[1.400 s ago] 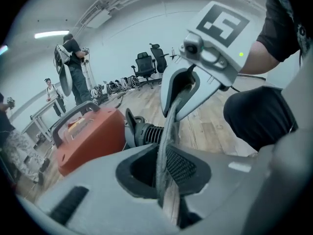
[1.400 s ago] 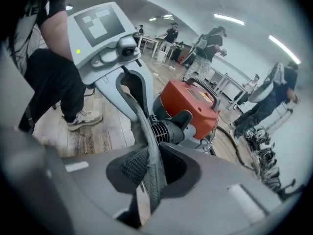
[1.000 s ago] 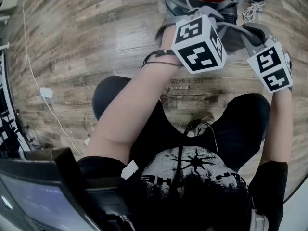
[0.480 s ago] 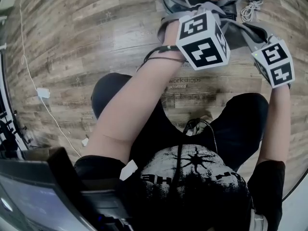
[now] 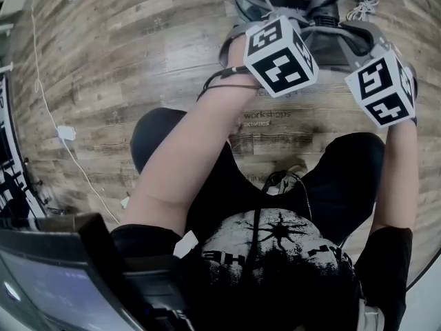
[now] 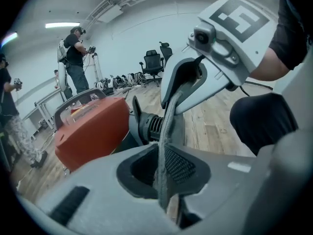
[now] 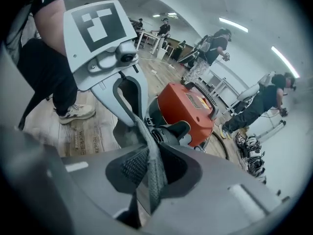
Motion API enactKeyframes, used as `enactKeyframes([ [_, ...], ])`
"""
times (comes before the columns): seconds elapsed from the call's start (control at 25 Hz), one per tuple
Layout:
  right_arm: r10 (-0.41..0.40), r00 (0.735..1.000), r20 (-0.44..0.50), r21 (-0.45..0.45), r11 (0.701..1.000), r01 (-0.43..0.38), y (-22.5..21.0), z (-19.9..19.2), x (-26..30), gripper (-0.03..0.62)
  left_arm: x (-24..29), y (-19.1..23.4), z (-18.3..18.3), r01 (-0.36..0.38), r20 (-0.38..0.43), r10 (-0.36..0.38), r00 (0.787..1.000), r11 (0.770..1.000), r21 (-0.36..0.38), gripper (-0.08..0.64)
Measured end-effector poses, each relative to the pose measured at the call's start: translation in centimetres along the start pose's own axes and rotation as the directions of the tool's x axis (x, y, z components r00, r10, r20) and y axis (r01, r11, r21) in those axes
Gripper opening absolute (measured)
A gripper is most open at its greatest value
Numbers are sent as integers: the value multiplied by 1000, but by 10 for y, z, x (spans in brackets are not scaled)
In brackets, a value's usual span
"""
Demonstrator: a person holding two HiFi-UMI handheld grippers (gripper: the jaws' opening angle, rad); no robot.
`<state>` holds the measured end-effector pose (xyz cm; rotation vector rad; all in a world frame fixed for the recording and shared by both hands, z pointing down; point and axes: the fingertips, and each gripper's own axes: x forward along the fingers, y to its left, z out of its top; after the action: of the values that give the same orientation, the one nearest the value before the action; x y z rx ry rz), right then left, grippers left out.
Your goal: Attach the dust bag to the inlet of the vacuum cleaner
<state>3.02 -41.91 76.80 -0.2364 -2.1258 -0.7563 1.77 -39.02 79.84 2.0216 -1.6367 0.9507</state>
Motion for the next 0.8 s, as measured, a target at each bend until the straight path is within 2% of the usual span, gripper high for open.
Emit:
enactKeyframes([
  [0.08, 0, 1000, 12, 2, 1000, 0, 0, -3, -1, 57, 1, -1, 1, -2, -3, 2, 1000, 1000, 11, 35],
  [0.28, 9, 998, 70, 182, 983, -22, 0, -28, -2, 49, -6, -2, 28, -34, 76, 30, 997, 998, 56, 42],
  [0.4, 14, 998, 67, 236, 971, -30, 0, -35, 2, 48, -7, 2, 35, -45, 104, 37, 994, 996, 73, 49],
  [0.56, -10, 1000, 22, 146, 989, 6, -7, -28, -1, 44, -5, 3, 30, 3, 104, -3, 995, 1000, 4, 44],
  [0.8, -68, 997, -32, -41, 997, 66, -6, -2, -5, 43, -1, -6, 5, 51, 5, -51, 999, 997, -61, 31],
])
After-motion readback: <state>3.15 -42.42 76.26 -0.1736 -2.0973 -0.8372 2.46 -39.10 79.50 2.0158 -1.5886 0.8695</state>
